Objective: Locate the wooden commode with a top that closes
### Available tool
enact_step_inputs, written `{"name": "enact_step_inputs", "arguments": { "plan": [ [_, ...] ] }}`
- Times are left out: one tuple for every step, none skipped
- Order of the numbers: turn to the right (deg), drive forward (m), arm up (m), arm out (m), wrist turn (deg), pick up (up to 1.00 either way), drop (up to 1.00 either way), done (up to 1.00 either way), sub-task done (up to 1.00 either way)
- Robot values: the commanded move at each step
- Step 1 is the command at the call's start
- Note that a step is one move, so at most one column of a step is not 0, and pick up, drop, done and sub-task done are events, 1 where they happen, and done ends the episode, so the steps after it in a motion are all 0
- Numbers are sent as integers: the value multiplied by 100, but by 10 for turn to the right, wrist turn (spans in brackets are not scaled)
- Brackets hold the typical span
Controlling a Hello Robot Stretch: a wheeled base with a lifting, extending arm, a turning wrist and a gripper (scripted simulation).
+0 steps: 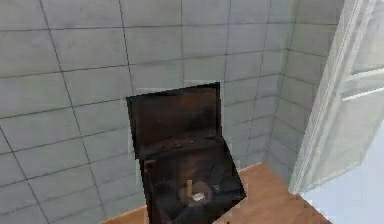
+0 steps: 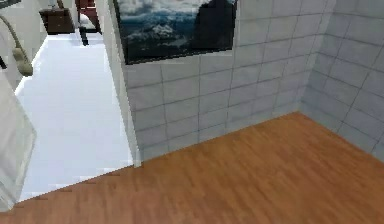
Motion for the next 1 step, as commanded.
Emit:
{"name": "enact_step_inputs", "arguments": {
  "plan": [
    [0, 0, 0, 0, 0, 0, 0, 100, 0]
  ]
}}
